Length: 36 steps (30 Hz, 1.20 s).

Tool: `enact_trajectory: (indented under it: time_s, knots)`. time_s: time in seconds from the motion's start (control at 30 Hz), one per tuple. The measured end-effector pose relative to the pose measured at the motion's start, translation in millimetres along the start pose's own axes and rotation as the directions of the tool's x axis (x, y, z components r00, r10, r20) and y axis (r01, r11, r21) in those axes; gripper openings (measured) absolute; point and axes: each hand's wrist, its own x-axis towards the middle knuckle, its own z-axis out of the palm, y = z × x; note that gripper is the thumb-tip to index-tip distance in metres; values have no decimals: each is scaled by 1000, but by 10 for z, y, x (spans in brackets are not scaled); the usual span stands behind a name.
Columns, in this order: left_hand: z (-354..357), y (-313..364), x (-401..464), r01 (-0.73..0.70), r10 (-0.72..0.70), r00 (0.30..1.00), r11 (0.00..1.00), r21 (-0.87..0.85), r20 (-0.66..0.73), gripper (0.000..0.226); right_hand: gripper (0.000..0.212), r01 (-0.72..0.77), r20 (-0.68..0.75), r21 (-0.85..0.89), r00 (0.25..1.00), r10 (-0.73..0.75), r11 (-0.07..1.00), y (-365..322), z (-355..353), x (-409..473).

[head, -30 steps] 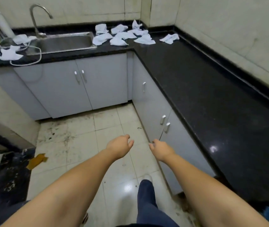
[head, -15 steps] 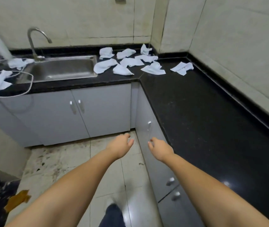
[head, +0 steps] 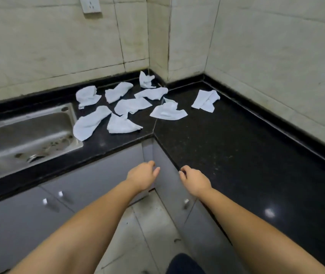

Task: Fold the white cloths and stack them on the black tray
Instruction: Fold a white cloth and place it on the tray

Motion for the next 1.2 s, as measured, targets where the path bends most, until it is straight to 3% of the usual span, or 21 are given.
enact_trajectory:
  time_s: [0.33, 0.63, 0.77, 0.9, 0.97, 1.03, 1.1, 1.2]
  knots:
    - [-410, -197, 1861, -36, 35, 999, 999, 28, 33, 37, 33, -71, -55, 40, 996, 73, 997, 4, -456, 1771]
    - [-604, -459, 2942, -47, 46, 999, 998, 38, 25, 30, 30, -53, -29, -32, 998, 52, 998, 130, -741, 3037]
    - [-592, -589, 3357, -184, 173, 982, 964, 192, 74, 36, 35, -27, -39, -142, 999, 21, 990, 202, -735, 3443]
    - [-586, -747, 3677, -358, 348, 932, 847, 393, 99, 31, 41, 9, -27, -434, 999, -23, 901, 224, -695, 3660]
    - [-633, -802, 3798, -432, 441, 893, 777, 458, 94, 17, 39, 16, -41, -517, 998, -44, 856, 195, -707, 3754]
    - [-673, -864, 3934, -509, 535, 838, 699, 503, 105, 18, 37, 17, -35, -561, 998, -44, 827, 161, -736, 3833]
    - [-736, -873, 4010, -570, 580, 804, 686, 452, 134, 16, 33, -12, -16, -512, 1000, 4, 859, 152, -752, 3864]
    - [-836, -802, 4017, -471, 473, 881, 867, 162, 26, 5, 18, -106, -78, -181, 993, 93, 978, 162, -807, 3792]
